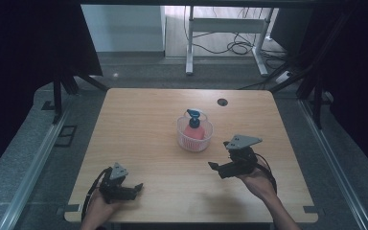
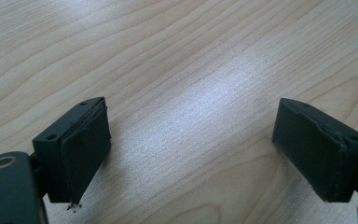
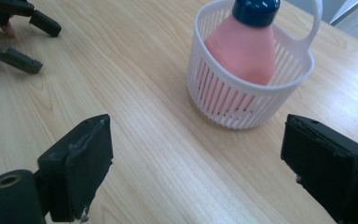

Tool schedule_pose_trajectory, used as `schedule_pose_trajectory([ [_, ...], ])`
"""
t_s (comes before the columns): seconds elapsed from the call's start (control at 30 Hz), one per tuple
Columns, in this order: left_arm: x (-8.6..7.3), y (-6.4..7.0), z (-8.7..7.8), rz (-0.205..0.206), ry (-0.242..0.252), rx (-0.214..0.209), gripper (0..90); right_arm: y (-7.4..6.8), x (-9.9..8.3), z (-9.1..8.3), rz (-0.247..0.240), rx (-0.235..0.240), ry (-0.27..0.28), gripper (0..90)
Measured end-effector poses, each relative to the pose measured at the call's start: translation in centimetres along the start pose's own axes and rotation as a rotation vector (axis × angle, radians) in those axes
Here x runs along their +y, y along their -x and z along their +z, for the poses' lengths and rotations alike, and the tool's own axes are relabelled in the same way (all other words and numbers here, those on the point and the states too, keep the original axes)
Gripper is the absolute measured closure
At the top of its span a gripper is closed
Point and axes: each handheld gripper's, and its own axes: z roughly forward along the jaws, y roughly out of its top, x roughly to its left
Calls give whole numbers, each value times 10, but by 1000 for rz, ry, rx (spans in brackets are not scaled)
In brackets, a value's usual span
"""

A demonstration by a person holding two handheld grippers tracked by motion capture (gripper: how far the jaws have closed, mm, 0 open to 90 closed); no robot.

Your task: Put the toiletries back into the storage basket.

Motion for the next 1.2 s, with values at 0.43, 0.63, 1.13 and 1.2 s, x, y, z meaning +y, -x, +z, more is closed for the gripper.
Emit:
schedule_pose_trajectory([
  [0.43,0,0,0,-3,0,1,111,-1,-25,-7,30,-10,-14,53],
  [0.63,0,0,0,-1,-2,0,111,-2,-38,-8,41,-19,-20,52],
  [1.13,0,1,0,-4,-1,1,111,-5,-74,-1,75,-48,-35,56],
  [1.2,0,1,0,-4,-1,1,110,-5,-79,1,76,-58,-40,57],
])
